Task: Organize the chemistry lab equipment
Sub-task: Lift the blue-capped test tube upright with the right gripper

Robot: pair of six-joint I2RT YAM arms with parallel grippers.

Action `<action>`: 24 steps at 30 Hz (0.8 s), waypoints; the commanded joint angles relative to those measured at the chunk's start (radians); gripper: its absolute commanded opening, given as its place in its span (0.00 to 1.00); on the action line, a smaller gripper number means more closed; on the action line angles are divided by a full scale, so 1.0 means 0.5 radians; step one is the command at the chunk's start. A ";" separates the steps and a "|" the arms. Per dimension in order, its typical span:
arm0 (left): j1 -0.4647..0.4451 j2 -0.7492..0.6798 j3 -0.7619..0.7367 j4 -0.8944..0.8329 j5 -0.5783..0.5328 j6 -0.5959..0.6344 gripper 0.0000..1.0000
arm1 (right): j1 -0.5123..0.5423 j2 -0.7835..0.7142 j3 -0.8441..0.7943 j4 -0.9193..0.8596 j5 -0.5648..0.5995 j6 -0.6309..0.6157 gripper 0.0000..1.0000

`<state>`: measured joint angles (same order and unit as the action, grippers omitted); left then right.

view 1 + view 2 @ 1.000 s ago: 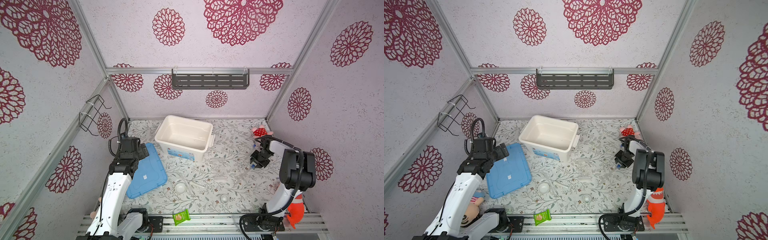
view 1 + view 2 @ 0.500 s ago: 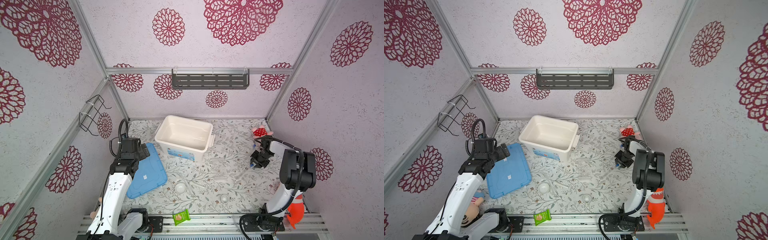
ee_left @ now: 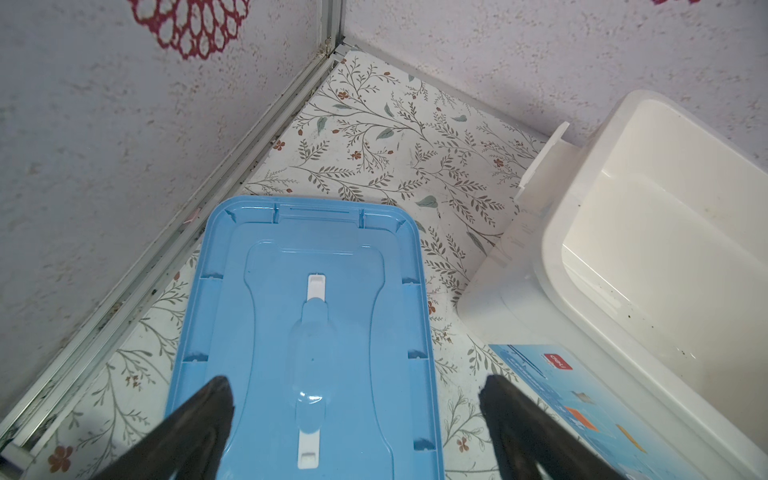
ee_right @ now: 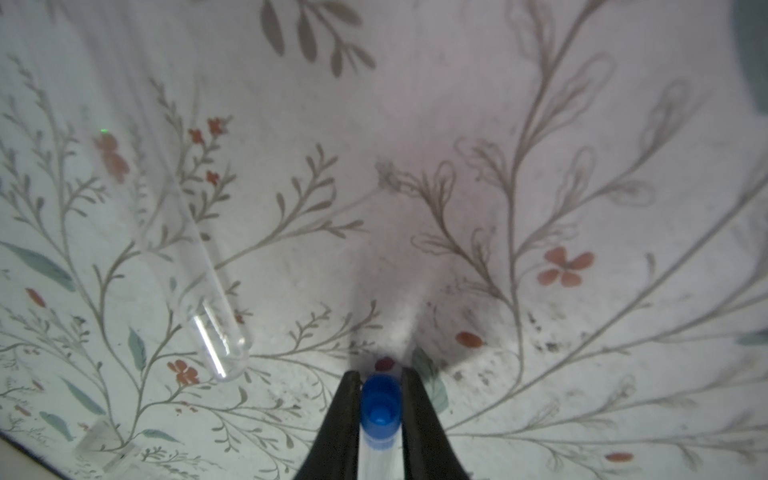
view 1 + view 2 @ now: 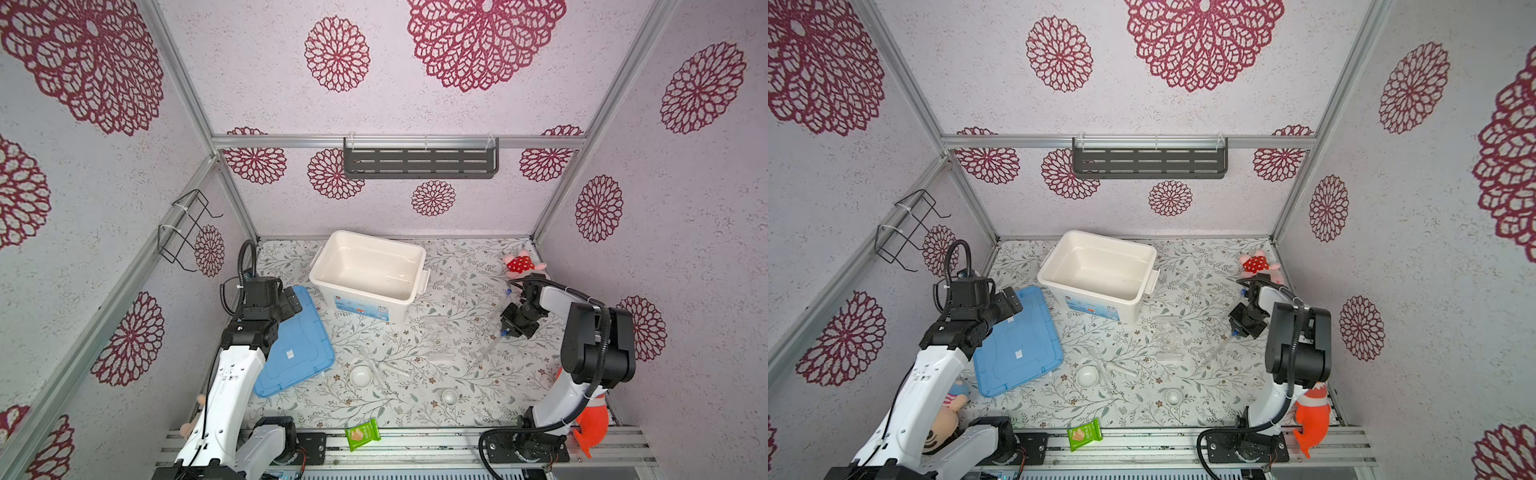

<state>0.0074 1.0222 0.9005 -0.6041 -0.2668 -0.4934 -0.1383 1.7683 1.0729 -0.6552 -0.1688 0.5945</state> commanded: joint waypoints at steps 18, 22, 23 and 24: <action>0.025 0.074 0.074 0.056 0.238 -0.161 0.97 | 0.860 -1.141 -0.419 0.673 0.687 -0.203 0.09; 0.031 0.082 0.083 0.033 0.213 -0.143 0.97 | 1.001 -1.369 -0.582 0.845 0.869 -0.185 0.09; 0.031 0.087 0.092 0.024 0.217 -0.132 0.97 | 1.029 -1.399 -0.598 0.881 0.903 -0.198 0.09; 0.031 0.088 0.082 0.038 0.225 -0.126 0.97 | 1.058 -1.417 -0.604 0.918 0.927 -0.222 0.10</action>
<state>0.0158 1.0649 0.9470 -0.5972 -0.1650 -0.5480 0.3637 1.0904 0.7815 -0.2890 0.1753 0.5133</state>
